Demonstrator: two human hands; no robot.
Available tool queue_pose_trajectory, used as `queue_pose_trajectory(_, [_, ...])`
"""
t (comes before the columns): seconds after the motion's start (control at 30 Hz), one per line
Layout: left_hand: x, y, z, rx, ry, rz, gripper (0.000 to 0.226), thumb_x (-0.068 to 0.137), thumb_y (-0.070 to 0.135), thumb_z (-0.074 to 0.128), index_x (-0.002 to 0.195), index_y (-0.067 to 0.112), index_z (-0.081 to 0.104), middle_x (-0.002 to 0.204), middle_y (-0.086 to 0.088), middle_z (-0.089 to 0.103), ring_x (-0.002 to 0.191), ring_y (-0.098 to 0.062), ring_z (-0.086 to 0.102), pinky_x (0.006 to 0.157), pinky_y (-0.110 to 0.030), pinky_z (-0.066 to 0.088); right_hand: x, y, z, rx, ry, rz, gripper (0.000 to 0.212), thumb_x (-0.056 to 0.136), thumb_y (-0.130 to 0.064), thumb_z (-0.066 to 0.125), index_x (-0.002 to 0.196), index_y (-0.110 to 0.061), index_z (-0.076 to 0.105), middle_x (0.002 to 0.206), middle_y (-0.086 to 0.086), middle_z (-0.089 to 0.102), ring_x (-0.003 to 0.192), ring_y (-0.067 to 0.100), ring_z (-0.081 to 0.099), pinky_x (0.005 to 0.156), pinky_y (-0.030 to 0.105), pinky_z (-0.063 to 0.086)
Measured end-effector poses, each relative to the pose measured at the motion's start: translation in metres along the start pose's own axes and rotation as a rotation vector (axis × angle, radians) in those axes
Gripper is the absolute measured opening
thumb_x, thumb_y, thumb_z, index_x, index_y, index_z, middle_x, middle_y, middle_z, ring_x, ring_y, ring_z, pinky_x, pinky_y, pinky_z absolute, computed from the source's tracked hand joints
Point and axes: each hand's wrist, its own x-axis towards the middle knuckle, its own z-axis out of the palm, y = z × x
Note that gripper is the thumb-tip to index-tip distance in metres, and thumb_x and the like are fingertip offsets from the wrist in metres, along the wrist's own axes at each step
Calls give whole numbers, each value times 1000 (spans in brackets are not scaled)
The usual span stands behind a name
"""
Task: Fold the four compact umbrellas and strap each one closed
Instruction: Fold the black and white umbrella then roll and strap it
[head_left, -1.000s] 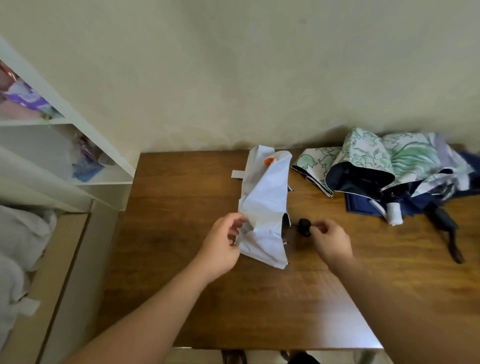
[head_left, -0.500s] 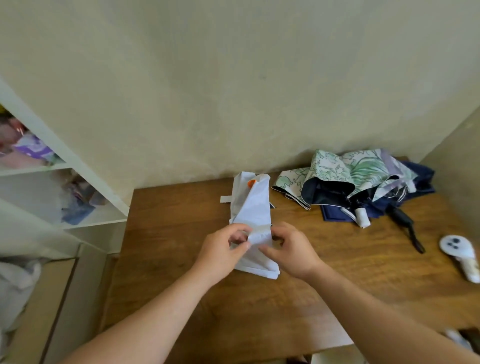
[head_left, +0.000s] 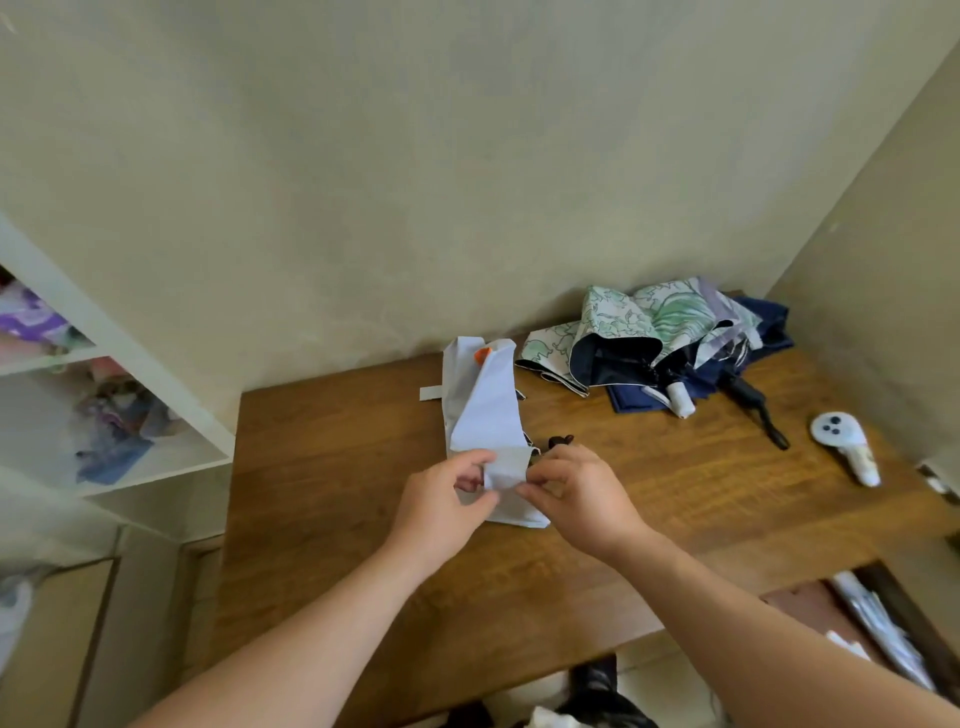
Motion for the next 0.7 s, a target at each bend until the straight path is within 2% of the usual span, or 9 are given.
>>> queue_pose_trajectory(0.1, [-5,3,3,-65,-19,-2,45,92,32,81,132,46,65,112,24,69,101,3,66,75,-5,51,-7,-3,2,9,0,13,10,86,-31,85,88,-23,81,92,-12,66,86,17,60,75,29,47])
queue_pose_trajectory(0.23, [-11,4,7,-128,-26,-38,31,97,32,76,125,43,70,106,23,71,100,0,67,83,-13,54,-14,-9,-1,127,-46,162,13,88,-38,82,86,-26,77,94,-14,65,90,4,60,75,19,46])
queue_pose_trajectory(0.33, [-13,-3,7,-143,-6,-75,19,97,33,75,115,41,75,102,20,73,99,-3,68,87,-19,56,-16,-10,-3,181,-68,230,10,87,-33,83,83,-31,75,94,-14,66,90,1,62,75,15,46])
queue_pose_trajectory(0.5, [-24,-6,11,-112,33,-103,22,96,26,77,110,43,73,102,21,71,97,-3,69,84,-21,61,-22,-9,1,150,-81,186,22,83,-34,87,76,-40,68,88,-16,65,88,4,61,76,23,51])
queue_pose_trajectory(0.63, [-34,2,18,-48,24,-112,37,91,31,82,120,47,66,108,24,68,97,-3,67,77,-13,57,-26,-11,1,182,-136,159,17,83,-35,87,79,-38,71,88,-15,65,84,4,62,70,16,50])
queue_pose_trajectory(0.7, [-38,3,23,60,94,-102,32,92,32,81,119,43,69,104,23,69,92,-1,66,79,-14,58,-29,-8,0,173,-174,133,20,85,-29,86,79,-39,70,87,-16,64,82,3,63,69,12,46])
